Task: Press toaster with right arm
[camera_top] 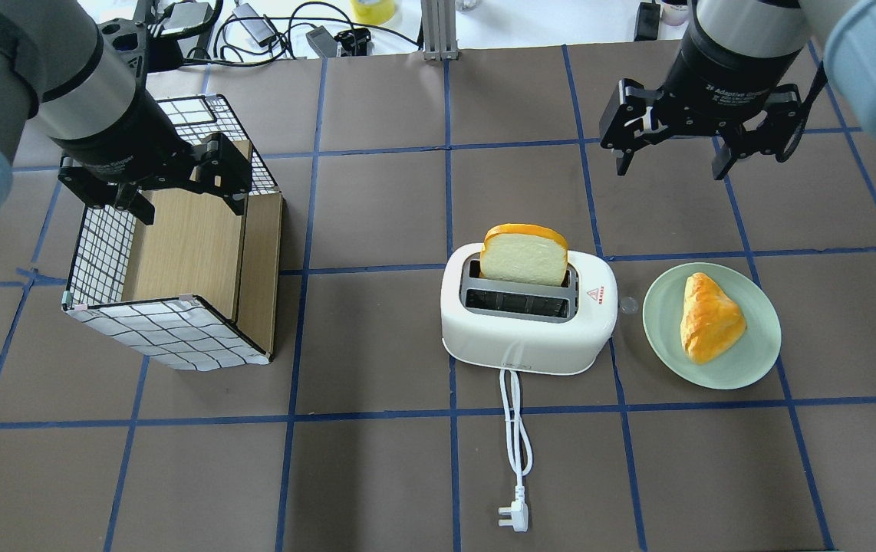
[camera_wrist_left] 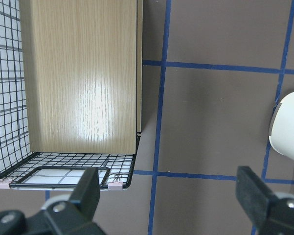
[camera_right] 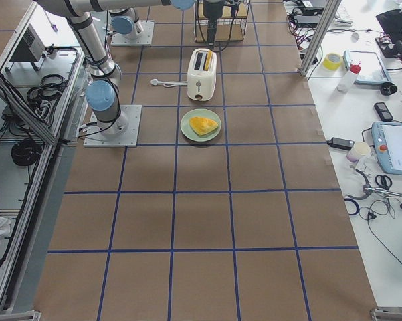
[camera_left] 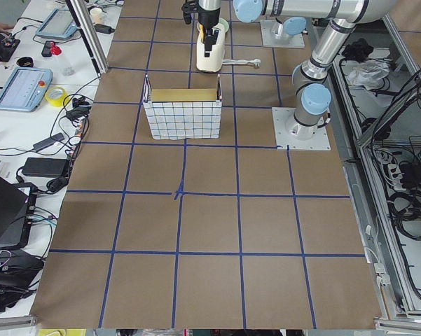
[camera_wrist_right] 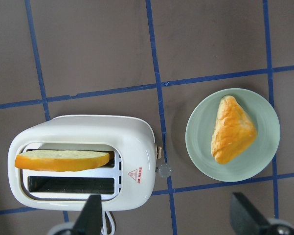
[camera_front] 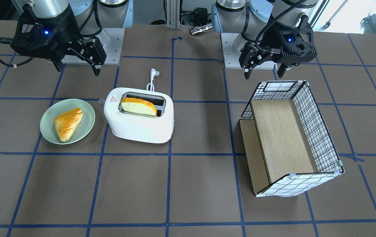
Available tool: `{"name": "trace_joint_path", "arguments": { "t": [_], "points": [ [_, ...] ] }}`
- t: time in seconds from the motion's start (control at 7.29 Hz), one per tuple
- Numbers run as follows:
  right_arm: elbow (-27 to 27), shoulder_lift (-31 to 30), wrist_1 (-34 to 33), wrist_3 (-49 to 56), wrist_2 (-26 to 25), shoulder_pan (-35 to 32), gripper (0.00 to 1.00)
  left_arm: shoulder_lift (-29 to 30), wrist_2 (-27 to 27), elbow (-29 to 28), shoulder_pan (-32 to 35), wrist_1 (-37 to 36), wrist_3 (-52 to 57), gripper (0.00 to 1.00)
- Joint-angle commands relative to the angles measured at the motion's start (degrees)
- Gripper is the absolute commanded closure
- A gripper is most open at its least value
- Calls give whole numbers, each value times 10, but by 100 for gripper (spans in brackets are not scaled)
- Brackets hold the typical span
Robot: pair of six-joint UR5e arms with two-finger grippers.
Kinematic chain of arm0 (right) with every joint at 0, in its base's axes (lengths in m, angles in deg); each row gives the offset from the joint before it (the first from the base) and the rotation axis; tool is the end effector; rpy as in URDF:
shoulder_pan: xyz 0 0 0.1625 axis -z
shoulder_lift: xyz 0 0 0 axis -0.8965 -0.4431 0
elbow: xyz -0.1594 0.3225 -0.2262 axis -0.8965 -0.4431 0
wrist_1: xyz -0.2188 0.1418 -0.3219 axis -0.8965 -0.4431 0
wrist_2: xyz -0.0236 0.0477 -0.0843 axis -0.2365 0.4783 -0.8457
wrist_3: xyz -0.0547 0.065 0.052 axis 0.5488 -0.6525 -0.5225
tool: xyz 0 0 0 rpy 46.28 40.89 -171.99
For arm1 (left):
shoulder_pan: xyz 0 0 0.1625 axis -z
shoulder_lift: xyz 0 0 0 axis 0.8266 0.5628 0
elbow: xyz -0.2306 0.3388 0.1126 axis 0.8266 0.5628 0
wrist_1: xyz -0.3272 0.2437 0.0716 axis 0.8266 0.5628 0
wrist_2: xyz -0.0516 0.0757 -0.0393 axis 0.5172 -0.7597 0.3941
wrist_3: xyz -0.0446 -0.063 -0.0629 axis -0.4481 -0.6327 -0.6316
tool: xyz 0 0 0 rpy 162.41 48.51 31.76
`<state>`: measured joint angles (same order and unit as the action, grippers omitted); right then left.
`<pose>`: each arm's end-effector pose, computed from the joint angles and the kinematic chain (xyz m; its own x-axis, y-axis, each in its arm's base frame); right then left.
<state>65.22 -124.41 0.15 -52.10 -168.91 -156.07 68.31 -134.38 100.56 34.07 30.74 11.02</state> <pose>0.1518 -0.4706 0.5174 -0.9928 0.1196 0.0069 0.1194 0.9926 -0.0241 -0.1302 -0.4515 0.4960 -0.9964 -0.0838 -0.0119 -0.0829 0.9945 -0.0638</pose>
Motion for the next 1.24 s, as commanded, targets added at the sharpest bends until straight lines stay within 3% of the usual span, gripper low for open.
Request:
{"name": "trace_joint_path", "arguments": {
  "t": [0.0, 0.14, 0.41, 0.69, 1.1],
  "points": [
    [9, 4, 10, 18, 10, 3, 80, 0, 0, 0, 0, 0, 0, 0],
    [13, 7, 26, 25, 35, 5, 100, 0, 0, 0, 0, 0, 0, 0],
    [37, 8, 41, 58, 79, 40, 100, 0, 0, 0, 0, 0, 0, 0],
    [97, 9, 34, 116, 133, 89, 100, 0, 0, 0, 0, 0, 0, 0],
    [205, 9, -46, 175, 159, 115, 100, 0, 0, 0, 0, 0, 0, 0]
  ]
}}
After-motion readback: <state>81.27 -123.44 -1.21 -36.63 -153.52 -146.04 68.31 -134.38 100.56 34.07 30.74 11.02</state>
